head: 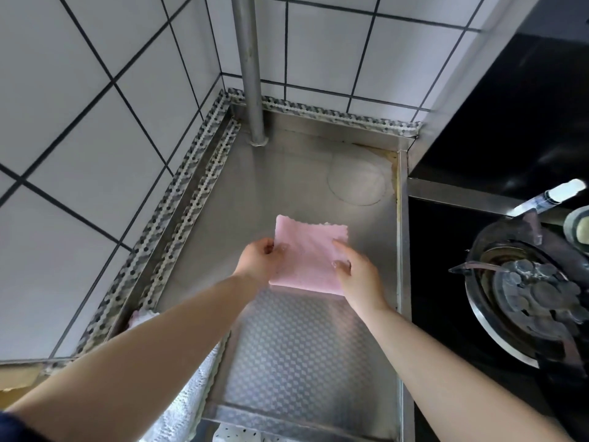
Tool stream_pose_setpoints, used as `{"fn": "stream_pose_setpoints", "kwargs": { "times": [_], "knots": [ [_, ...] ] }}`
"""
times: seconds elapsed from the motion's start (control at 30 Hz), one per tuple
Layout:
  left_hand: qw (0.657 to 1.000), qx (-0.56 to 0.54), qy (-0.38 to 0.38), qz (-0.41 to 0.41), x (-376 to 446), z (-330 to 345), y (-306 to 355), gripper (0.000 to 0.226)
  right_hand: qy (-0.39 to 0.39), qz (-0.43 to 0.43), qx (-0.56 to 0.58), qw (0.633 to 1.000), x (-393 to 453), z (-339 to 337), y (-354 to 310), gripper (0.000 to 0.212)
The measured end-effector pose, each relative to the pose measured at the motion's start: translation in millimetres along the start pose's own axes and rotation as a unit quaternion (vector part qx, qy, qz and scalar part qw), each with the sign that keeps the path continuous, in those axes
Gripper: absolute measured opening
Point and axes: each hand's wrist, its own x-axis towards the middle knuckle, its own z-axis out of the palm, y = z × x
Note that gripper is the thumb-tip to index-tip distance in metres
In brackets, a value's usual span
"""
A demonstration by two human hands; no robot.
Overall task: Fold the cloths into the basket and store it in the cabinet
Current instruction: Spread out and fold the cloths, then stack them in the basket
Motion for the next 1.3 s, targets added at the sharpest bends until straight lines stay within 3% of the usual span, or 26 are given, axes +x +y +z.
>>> {"fn": "stream_pose_setpoints", "kwargs": {
  "times": [0.13, 0.27, 0.33, 0.4, 0.47, 0.57, 0.67, 0.73, 1.03, 1.17, 1.3],
  "knots": [
    [0.999, 0.042, 0.004, 0.005, 7.2, 1.6, -5.0, 0.021, 0.031, -0.036, -0.025, 0.999, -0.6, 4.1, 2.7, 0.040],
    [0.997, 0.064, 0.029, 0.007, 9.9, 5.2, -3.2, 0.020, 0.053, -0.018, -0.043, 0.997, -0.5, 11.1, 1.2, 0.037],
    [0.988, 0.109, 0.075, 0.082, 3.3, 4.8, -2.9, 0.025, 0.098, 0.009, -0.039, 0.994, -3.3, 13.7, -1.7, 0.039],
    [0.933, 0.243, 0.121, 0.237, -4.7, 5.2, -1.9, 0.041, 0.135, -0.008, -0.099, 0.986, -3.4, 13.3, -6.0, 0.043],
    [0.867, 0.353, 0.101, 0.336, -7.3, 10.0, 1.2, 0.055, 0.139, -0.088, -0.156, 0.974, 1.3, 13.9, -12.8, 0.046],
    [0.839, 0.461, 0.013, 0.289, -1.1, 23.9, 1.0, 0.056, 0.070, -0.142, -0.211, 0.965, 9.6, 23.9, -24.4, 0.047],
    [0.823, 0.526, -0.032, 0.213, 6.5, 31.9, -8.0, 0.061, -0.020, -0.090, -0.263, 0.960, 10.2, 41.0, -13.8, 0.052],
    [0.813, 0.539, -0.039, 0.215, 10.7, 30.2, -12.7, 0.061, -0.036, -0.068, -0.296, 0.952, 9.7, 44.9, -0.3, 0.054],
    [0.841, 0.487, -0.070, 0.227, 15.7, 19.0, -7.8, 0.064, -0.048, -0.021, -0.289, 0.956, 14.9, 29.7, 2.7, 0.062],
    [0.945, 0.286, 0.010, 0.158, 4.5, 9.5, -0.7, 0.073, 0.066, 0.002, -0.050, 0.997, 7.8, 16.0, -5.5, 0.053],
    [0.994, 0.092, 0.002, 0.060, -6.8, 3.2, 4.2, 0.035, 0.093, 0.148, 0.128, 0.976, 1.5, 4.8, -5.2, 0.045]
  ]
}}
